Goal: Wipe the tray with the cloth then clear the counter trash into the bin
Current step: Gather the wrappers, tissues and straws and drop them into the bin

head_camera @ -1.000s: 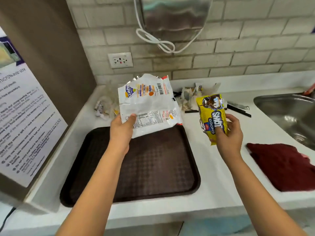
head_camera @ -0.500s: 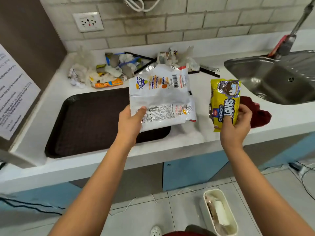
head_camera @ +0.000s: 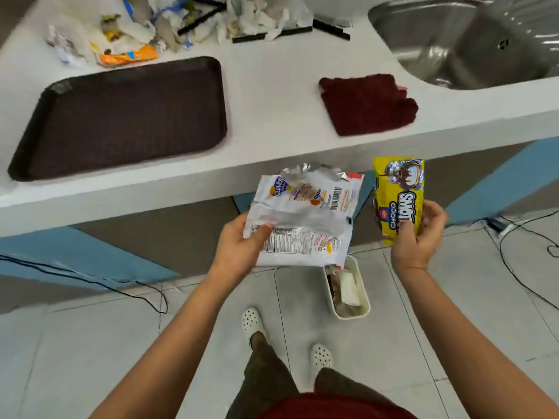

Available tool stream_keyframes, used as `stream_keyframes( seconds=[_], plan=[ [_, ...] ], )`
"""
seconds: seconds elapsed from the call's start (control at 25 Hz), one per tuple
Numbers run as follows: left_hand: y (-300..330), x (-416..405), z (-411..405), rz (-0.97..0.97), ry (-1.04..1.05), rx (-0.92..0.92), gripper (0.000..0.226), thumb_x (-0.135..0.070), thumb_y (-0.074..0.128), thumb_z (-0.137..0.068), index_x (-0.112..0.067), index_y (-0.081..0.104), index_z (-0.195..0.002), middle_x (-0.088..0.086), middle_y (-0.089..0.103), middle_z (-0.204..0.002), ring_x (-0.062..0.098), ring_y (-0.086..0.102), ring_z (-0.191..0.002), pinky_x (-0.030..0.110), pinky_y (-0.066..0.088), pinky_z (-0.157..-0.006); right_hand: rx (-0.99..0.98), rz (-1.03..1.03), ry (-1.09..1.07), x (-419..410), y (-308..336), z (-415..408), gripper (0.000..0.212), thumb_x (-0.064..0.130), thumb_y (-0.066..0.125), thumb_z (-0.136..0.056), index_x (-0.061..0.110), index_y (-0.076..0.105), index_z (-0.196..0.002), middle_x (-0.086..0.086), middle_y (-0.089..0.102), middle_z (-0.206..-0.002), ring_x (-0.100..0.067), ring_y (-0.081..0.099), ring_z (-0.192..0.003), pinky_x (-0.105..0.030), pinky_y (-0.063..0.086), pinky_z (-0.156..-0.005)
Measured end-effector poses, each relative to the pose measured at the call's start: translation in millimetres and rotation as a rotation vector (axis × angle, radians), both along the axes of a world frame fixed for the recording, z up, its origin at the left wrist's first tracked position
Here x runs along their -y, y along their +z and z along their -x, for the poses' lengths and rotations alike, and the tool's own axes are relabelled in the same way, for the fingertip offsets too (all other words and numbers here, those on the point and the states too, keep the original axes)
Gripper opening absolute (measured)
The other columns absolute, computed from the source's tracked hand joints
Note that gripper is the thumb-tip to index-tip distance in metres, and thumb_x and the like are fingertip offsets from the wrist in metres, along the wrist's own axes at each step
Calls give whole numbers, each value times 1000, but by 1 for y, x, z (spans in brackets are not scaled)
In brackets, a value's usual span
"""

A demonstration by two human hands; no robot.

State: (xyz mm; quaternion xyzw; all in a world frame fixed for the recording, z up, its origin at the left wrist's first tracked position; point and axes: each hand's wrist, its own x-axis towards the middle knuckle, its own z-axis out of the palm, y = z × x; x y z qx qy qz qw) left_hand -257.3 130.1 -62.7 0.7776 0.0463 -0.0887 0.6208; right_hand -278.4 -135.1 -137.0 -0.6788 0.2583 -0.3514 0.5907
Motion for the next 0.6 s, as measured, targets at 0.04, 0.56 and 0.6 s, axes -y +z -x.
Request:
stream_keyframes(
  seconds=[0.04, 0.56, 0.6],
  plan=[
    [-15, 11, 17, -29, -16, -50, 19, -5, 59, -87, -22, 65, -92, -10, 66, -77, -2, 60, -65, 8, 46, -60, -54, -20, 3, 8, -17, 17, 42, 1, 42, -72, 28, 46, -104, 10, 56, -96, 4, 59, -85, -13, 49, -69],
    [-217, 100, 59, -136, -66, -497, 29, -13, 37, -99, -10, 55, -120, 13, 63, -116, 23, 62, -93, 23, 54, -70, -817, -125, 171, 38, -220, 106, 34, -3, 57, -82, 14, 54, -112, -12, 64, -99, -31, 64, -80, -37, 56, -61],
    [-233, 104, 57, -139, -57, -514, 29, -12, 37, -98, -9, 56, -120, 15, 63, -115, 25, 62, -93, 23, 55, -67, -852, -140, 161, 38, -234, 105, 33, -2, 57, -83, 16, 54, -110, -14, 65, -98, -30, 64, -75, -37, 56, -58]
  ],
)
